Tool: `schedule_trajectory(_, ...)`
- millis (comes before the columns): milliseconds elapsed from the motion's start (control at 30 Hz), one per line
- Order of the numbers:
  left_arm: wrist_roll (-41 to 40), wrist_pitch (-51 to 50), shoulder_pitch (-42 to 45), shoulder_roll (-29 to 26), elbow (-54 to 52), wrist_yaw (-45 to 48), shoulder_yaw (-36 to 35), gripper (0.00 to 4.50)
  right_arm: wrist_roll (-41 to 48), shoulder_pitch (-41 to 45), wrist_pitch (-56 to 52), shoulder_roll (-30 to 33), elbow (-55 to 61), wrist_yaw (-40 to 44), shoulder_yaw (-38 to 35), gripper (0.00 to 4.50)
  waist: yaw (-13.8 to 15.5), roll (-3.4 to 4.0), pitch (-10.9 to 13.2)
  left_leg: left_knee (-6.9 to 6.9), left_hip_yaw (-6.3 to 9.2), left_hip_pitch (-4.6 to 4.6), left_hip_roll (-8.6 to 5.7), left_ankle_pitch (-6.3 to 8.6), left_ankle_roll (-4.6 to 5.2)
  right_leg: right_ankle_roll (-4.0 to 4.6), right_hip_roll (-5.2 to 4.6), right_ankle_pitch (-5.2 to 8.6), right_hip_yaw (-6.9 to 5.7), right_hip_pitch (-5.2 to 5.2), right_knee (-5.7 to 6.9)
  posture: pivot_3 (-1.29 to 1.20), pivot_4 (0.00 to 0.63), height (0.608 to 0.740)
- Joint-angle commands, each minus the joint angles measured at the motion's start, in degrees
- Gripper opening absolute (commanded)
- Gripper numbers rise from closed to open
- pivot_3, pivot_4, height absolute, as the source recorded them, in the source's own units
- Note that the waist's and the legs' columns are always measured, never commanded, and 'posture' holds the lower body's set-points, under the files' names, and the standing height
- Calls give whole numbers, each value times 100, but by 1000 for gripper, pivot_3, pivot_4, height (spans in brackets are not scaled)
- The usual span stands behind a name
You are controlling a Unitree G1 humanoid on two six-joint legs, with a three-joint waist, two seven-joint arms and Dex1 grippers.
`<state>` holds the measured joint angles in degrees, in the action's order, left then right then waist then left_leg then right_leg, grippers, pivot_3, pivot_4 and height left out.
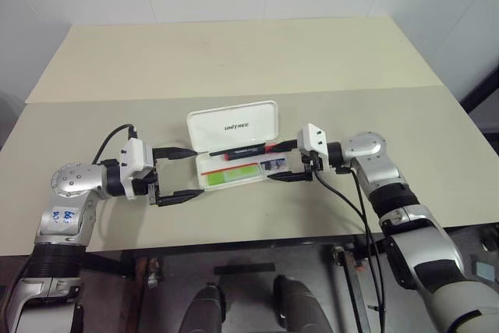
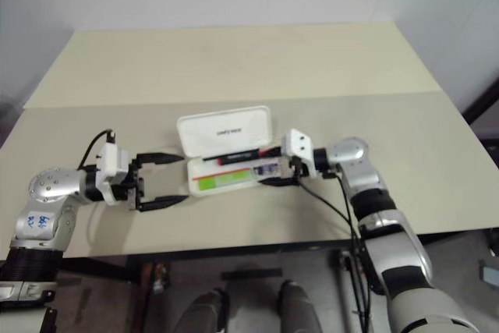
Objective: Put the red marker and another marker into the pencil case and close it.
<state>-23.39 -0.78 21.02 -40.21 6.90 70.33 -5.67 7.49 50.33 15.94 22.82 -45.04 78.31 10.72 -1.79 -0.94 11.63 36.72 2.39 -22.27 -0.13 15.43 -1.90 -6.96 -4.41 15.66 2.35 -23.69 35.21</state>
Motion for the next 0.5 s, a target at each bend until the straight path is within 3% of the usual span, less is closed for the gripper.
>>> schedule_trajectory(33,-31,38,41,-27,-170,-35,-58,4500,266,17,-8,28,499,-42,-279,4462,0,1,0,0,0,0,0,0,0,0,0,0,0,0,0,0,150,740)
schedule_trajectory(400,-153,-39,-43,-21,-30,-190,-268,4500,1063,-1509,-1374,930,3249,-287,-900,4462,40,1,1,-16,6,-7,-4,1,0,-1,-7,0,-7,0,-21,0,150,740)
schedule_trajectory(500,-322,-47,-18,13,163,-169,-453,3879,1121,-1820,-1540,1281,3538,-564,-1248,4500,15,1,0,-18,5,-5,-2,0,0,-1,-5,0,-7,0,-21,0,150,740)
